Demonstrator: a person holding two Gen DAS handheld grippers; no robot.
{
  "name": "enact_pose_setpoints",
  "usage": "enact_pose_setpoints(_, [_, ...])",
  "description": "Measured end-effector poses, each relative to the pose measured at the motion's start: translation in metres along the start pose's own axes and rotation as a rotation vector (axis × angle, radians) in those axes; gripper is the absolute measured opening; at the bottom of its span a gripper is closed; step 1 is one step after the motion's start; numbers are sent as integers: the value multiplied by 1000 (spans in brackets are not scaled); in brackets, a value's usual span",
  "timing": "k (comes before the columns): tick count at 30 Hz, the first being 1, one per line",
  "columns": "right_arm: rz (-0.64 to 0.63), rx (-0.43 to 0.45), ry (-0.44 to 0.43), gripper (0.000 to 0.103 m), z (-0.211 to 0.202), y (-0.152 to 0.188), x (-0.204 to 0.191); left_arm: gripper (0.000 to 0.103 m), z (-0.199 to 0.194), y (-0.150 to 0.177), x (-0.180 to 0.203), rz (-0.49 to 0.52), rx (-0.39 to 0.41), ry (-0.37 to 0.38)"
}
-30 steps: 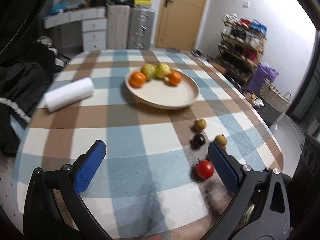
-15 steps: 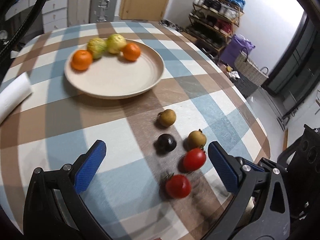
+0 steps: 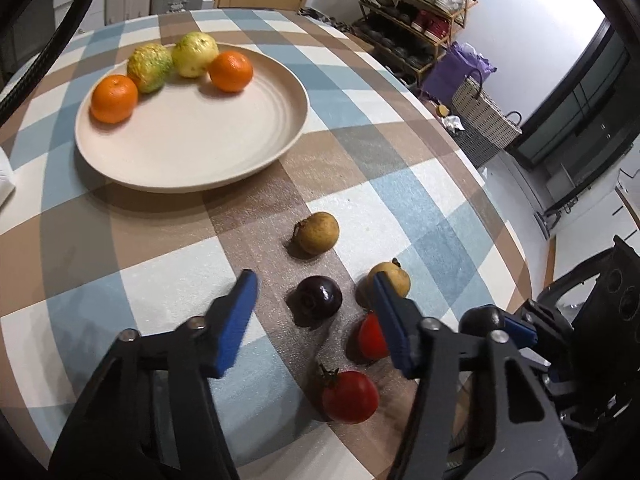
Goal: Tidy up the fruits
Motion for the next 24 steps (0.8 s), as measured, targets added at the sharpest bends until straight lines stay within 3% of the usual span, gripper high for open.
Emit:
enact_pose_setpoints(6, [-17, -4, -2, 24, 2, -1, -2, 23, 8, 2, 0, 8, -29, 3])
enact_pose_setpoints(16, [5, -4, -2, 24, 4, -9, 6, 22, -9, -8, 7, 21, 11, 43])
enact_pose_setpoints(24, [-19, 7, -2, 24, 12, -41, 8, 22, -53, -52, -4, 35, 150, 3])
Point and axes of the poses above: each gripper's, at about its wrist camera, not at the fingertips, and z roughly the way its jaws point, x to its right, y to its underside, the point moved 8 cm from there along z, roughly the way its jaws point, and after that the axes turned 14 degrees about y, right-handed, at the moved point
